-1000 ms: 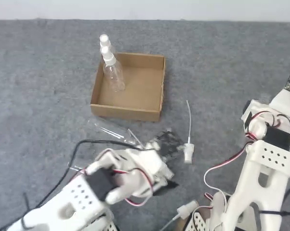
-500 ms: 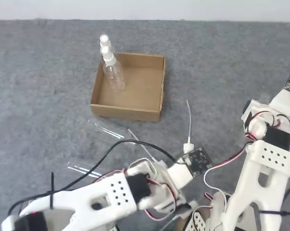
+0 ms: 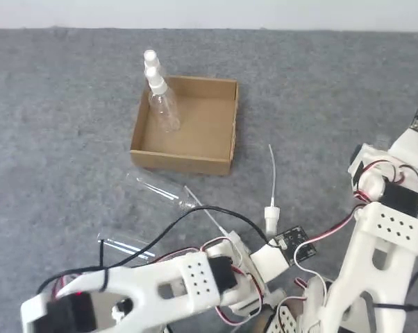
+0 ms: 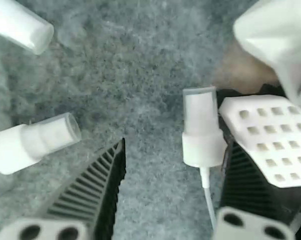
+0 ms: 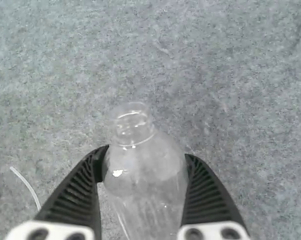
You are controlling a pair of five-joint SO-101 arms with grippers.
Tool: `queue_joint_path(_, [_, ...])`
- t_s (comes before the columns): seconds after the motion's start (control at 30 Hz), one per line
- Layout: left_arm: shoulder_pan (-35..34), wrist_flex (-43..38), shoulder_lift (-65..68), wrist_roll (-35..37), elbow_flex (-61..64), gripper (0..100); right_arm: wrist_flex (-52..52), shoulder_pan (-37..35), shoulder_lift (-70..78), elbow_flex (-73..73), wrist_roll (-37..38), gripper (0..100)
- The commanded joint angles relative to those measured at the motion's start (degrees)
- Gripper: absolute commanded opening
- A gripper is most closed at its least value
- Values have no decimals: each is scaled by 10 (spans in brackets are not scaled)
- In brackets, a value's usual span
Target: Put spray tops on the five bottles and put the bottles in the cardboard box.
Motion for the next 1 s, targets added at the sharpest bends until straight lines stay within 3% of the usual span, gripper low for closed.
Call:
queue_joint_path(0.0, [2,11,56,7,-64,294,-13,8,-25,-4,0,9])
queue_joint_path(0.13, [0,42,129,7,-118,289,-13,8,-25,-4,1,9])
queue_joint_path(0.33, [0,72,195,2,-172,173,-13,8,-24,-4,1,9])
queue_joint_path(0.63, [1,81,200,-14,-178,164,-13,8,-24,-4,13,9])
queue_joint_path(0.97, [0,93,199,-44,-189,70,-13,8,-24,-4,16,9])
